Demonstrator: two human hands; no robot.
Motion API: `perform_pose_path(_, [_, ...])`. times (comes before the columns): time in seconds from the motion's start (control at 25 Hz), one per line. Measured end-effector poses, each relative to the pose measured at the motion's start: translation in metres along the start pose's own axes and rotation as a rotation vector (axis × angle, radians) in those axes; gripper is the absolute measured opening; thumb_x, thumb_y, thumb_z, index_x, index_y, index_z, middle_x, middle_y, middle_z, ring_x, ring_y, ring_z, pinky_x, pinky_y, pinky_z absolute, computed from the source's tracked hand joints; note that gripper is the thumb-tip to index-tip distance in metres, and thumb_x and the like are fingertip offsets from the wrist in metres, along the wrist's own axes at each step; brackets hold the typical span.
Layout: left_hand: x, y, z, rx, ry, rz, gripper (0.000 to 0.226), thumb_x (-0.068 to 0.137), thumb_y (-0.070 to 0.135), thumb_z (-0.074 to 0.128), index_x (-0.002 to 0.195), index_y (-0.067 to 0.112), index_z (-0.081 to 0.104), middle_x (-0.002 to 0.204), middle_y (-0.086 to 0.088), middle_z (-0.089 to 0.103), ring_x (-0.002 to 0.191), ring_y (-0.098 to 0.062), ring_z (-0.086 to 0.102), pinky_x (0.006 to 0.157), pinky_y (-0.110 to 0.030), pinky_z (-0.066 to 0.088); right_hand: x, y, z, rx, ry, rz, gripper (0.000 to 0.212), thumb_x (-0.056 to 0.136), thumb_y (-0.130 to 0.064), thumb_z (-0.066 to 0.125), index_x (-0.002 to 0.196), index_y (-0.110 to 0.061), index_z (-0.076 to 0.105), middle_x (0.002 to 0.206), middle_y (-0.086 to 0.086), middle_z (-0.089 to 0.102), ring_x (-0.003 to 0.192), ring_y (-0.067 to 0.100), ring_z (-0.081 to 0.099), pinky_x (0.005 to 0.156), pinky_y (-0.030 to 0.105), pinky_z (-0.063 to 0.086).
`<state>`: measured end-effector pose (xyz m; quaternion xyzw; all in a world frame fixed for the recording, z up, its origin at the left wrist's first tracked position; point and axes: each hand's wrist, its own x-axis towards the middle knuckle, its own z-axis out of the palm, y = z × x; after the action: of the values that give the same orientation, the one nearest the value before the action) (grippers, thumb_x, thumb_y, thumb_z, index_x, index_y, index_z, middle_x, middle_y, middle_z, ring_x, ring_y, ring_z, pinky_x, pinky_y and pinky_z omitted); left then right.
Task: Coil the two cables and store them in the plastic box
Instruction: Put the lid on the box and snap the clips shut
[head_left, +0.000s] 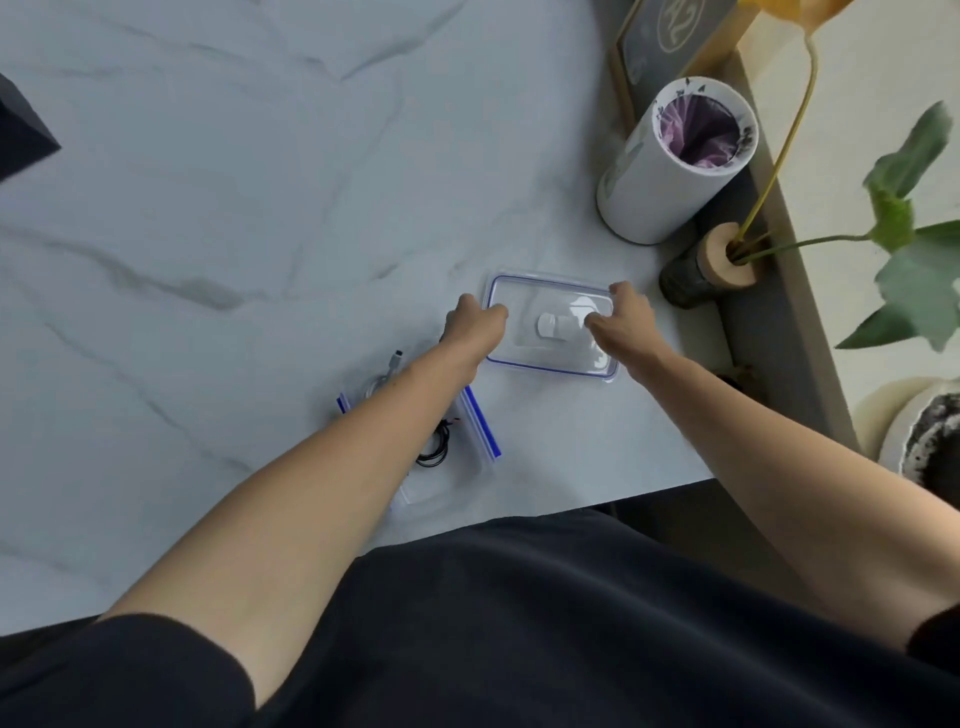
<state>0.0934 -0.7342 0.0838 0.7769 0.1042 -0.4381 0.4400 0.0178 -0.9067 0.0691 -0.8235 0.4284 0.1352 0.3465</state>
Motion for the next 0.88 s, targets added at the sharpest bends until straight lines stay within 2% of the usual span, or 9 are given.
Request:
perform_pose_path(0.16, [0.017, -0.003, 0.015, 0.005, 0.012, -0.140, 0.056, 0.094, 0.026, 0.046, 0.143, 0.005, 0.029, 0.143, -0.013, 0.040, 0.123, -0.029, 0.047, 0.102, -0.038, 0.045, 0.025, 0.028, -0.002, -0.037, -0.042, 0.130, 0.038, 0.092, -0.014, 0.053, 0.125, 0.003, 0.046, 0.132, 0.022, 0.043, 0.115, 0.040, 0.050, 0.096, 0.037, 0.044])
perform_pose_path(0.32, [0.024, 0.003, 0.029, 0.036, 0.066, -0.188, 0.058, 0.094, 0.029, 0.048, 0.144, 0.007, 0.028, 0.147, -0.013, 0.034, 0.124, -0.032, 0.046, 0.099, -0.039, 0.044, 0.035, 0.043, -0.002, 0.112, -0.118, 0.168, 0.006, 0.085, -0.010, 0.053, 0.089, -0.008, 0.048, 0.101, 0.011, 0.044, 0.085, 0.027, 0.045, 0.059, 0.029, 0.036])
perform_pose_path(0.36, [0.024, 0.006, 0.031, 0.039, 0.084, -0.192, 0.060, 0.094, 0.029, 0.048, 0.145, 0.007, 0.027, 0.149, -0.014, 0.031, 0.126, -0.033, 0.044, 0.097, -0.040, 0.041, 0.037, 0.045, -0.001, 0.197, -0.116, 0.162, 0.007, 0.082, -0.010, 0.053, 0.081, -0.011, 0.046, 0.091, 0.010, 0.045, 0.082, 0.026, 0.044, 0.055, 0.029, 0.032])
perform_pose_path(0.44, [0.025, 0.009, 0.035, -0.019, 0.110, -0.212, 0.068, 0.092, 0.035, 0.051, 0.148, 0.010, 0.022, 0.153, -0.013, 0.027, 0.132, -0.032, 0.038, 0.095, -0.042, 0.039, 0.037, 0.045, -0.001, 0.347, -0.084, 0.149, 0.003, 0.082, -0.012, 0.051, 0.079, -0.011, 0.050, 0.078, 0.006, 0.047, 0.077, 0.024, 0.044, 0.059, 0.029, 0.034])
perform_pose_path(0.52, [0.022, 0.015, 0.033, -0.140, 0.137, -0.219, 0.082, 0.085, 0.048, 0.058, 0.150, 0.014, 0.019, 0.154, -0.011, 0.025, 0.134, -0.032, 0.036, 0.098, -0.044, 0.039, 0.029, 0.036, -0.005, 0.467, 0.010, 0.065, 0.017, 0.088, -0.020, 0.045, 0.076, -0.012, 0.055, 0.073, 0.002, 0.050, 0.070, 0.020, 0.046, 0.066, 0.037, 0.039])
perform_pose_path(0.6, [0.015, 0.021, 0.027, -0.283, 0.166, -0.201, 0.101, 0.071, 0.065, 0.063, 0.150, 0.020, 0.019, 0.155, -0.008, 0.024, 0.135, -0.030, 0.037, 0.105, -0.049, 0.040, 0.015, 0.023, -0.014, 0.612, 0.106, -0.060, 0.026, 0.090, -0.027, 0.042, 0.078, -0.014, 0.060, 0.077, 0.000, 0.059, 0.075, 0.018, 0.054, 0.074, 0.044, 0.048])
perform_pose_path(0.68, [0.002, 0.030, 0.018, -0.479, 0.184, -0.187, 0.110, 0.055, 0.078, 0.068, 0.142, 0.022, 0.030, 0.149, -0.004, 0.036, 0.128, -0.027, 0.047, 0.100, -0.052, 0.045, -0.001, 0.010, -0.022, 0.736, 0.144, -0.168, 0.024, 0.097, -0.026, 0.044, 0.090, -0.026, 0.067, 0.090, -0.002, 0.067, 0.087, 0.016, 0.061, 0.081, 0.039, 0.051])
perform_pose_path(0.76, [-0.018, 0.041, 0.010, -0.701, 0.175, -0.164, 0.097, 0.055, 0.080, 0.070, 0.126, 0.021, 0.038, 0.132, 0.001, 0.046, 0.115, -0.023, 0.054, 0.093, -0.056, 0.050, -0.021, -0.002, -0.027, 0.809, 0.132, -0.295, 0.019, 0.102, -0.021, 0.046, 0.103, -0.016, 0.065, 0.092, 0.002, 0.066, 0.085, 0.013, 0.059, 0.077, 0.032, 0.048])
perform_pose_path(0.88, [-0.046, 0.047, -0.004, -0.988, 0.096, -0.086, 0.074, 0.066, 0.075, 0.067, 0.117, 0.025, 0.048, 0.112, -0.004, 0.051, 0.105, -0.030, 0.058, 0.083, -0.063, 0.053, -0.054, -0.018, -0.031, 0.813, 0.073, -0.535, 0.013, 0.103, -0.012, 0.048, 0.104, -0.015, 0.060, 0.097, 0.005, 0.064, 0.086, 0.011, 0.058, 0.078, 0.025, 0.047])
